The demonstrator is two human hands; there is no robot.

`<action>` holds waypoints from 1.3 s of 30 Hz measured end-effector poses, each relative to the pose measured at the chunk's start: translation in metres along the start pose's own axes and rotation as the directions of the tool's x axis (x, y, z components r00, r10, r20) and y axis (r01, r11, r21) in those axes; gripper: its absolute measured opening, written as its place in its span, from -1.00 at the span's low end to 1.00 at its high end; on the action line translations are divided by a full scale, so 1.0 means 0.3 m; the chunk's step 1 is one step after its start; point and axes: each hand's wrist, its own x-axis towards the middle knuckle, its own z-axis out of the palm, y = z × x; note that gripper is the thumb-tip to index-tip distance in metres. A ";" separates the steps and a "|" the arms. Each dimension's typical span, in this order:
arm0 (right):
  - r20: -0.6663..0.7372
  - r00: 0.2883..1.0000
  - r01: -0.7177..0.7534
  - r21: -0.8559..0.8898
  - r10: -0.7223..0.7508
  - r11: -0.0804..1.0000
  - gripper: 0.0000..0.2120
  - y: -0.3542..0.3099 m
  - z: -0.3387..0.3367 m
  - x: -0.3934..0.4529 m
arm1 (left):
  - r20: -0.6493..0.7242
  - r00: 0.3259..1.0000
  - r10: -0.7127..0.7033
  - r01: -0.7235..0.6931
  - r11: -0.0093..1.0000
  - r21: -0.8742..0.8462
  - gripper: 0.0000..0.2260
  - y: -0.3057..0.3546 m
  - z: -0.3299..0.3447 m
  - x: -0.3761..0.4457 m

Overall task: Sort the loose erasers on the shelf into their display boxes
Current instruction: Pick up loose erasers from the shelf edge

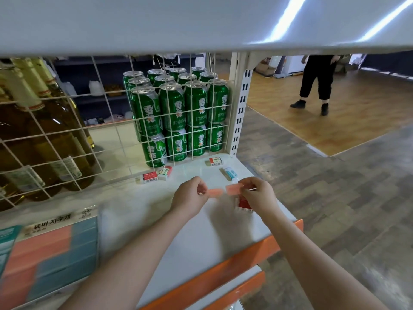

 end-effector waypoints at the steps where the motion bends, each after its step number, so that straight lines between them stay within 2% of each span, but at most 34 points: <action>1: -0.005 1.000 0.003 -0.002 -0.003 1.000 -0.77 -0.001 -0.001 -0.003 | -0.006 1.000 0.001 -0.001 0.998 -0.056 -0.81 0.006 -0.005 -0.005; 8: 0.014 1.000 0.016 0.098 -0.017 0.995 -0.75 -0.014 0.010 -0.017 | -0.065 0.989 -0.131 0.094 0.910 -0.403 -0.87 -0.007 -0.051 -0.033; 12: 0.094 0.995 0.032 0.088 -0.040 0.996 -0.72 -0.018 0.031 -0.031 | -0.071 0.992 -0.105 0.057 0.873 -0.485 -0.90 -0.025 -0.094 -0.073; 15: 0.138 0.988 0.064 0.083 -0.075 0.995 -0.70 -0.034 0.056 -0.048 | -0.093 0.991 -0.095 0.038 0.875 -0.483 -0.88 -0.049 -0.128 -0.101; 25: 0.196 0.971 0.130 0.027 -0.133 0.991 -0.73 -0.107 0.165 -0.138 | -0.086 0.986 -0.145 0.099 0.911 -0.402 -0.79 -0.152 -0.269 -0.209; 33: 0.221 0.968 0.105 0.090 -0.122 0.990 -0.79 -0.215 0.306 -0.268 | -0.142 0.976 -0.163 0.095 0.913 -0.396 -0.80 -0.232 -0.426 -0.335; 39: 0.286 0.945 0.153 0.050 -0.161 0.987 -0.83 -0.290 0.453 -0.375 | -0.189 0.967 -0.171 0.095 0.930 -0.355 -0.83 -0.332 -0.544 -0.455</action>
